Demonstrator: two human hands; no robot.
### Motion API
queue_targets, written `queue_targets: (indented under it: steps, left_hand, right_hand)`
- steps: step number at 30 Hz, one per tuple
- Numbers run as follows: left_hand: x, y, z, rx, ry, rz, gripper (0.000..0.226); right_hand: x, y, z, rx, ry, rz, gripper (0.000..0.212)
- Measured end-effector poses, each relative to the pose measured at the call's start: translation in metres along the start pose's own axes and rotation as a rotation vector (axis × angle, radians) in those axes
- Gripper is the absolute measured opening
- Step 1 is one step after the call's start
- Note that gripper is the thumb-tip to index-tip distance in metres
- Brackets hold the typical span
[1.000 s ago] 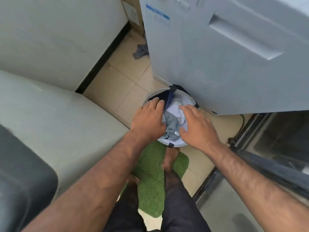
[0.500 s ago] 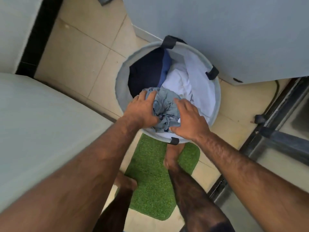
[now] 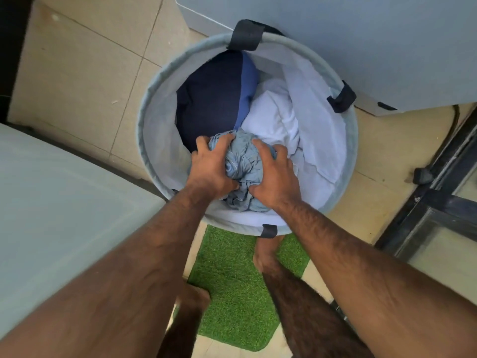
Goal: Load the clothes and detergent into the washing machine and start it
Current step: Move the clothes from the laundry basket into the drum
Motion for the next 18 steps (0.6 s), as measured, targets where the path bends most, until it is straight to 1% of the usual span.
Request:
queue_targets:
  steps: [4,8,12,18]
  left_hand:
    - [0.007,0.001,-0.008,-0.021,0.045,-0.118,0.101]
    - [0.025,0.015,-0.036,-0.085,0.057,-0.167,0.101]
    - [0.060,0.046,-0.091,-0.169,0.093,-0.197,0.102]
    - [0.142,0.096,-0.214,-0.240,0.172,-0.276,0.102]
  right_hand:
    - [0.014,-0.005,-0.012,-0.039,0.048,-0.015,0.108]
    - [0.047,-0.014,-0.043,-0.032,0.092,-0.028,0.106]
    - [0.106,-0.032,-0.095,-0.011,0.161,-0.042,0.107]
    - [0.222,-0.088,-0.196,0.090,0.233,-0.135,0.109]
Point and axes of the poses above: each hand's wrist, its own z-axis towards the middle knuckle, its own x-axis out of the back of the hand, y = z × x, the point moved 4 cm from there along z, towards the middle knuckle, and after that the axes turned 4 degrees about -z, right-handed, at the moved point
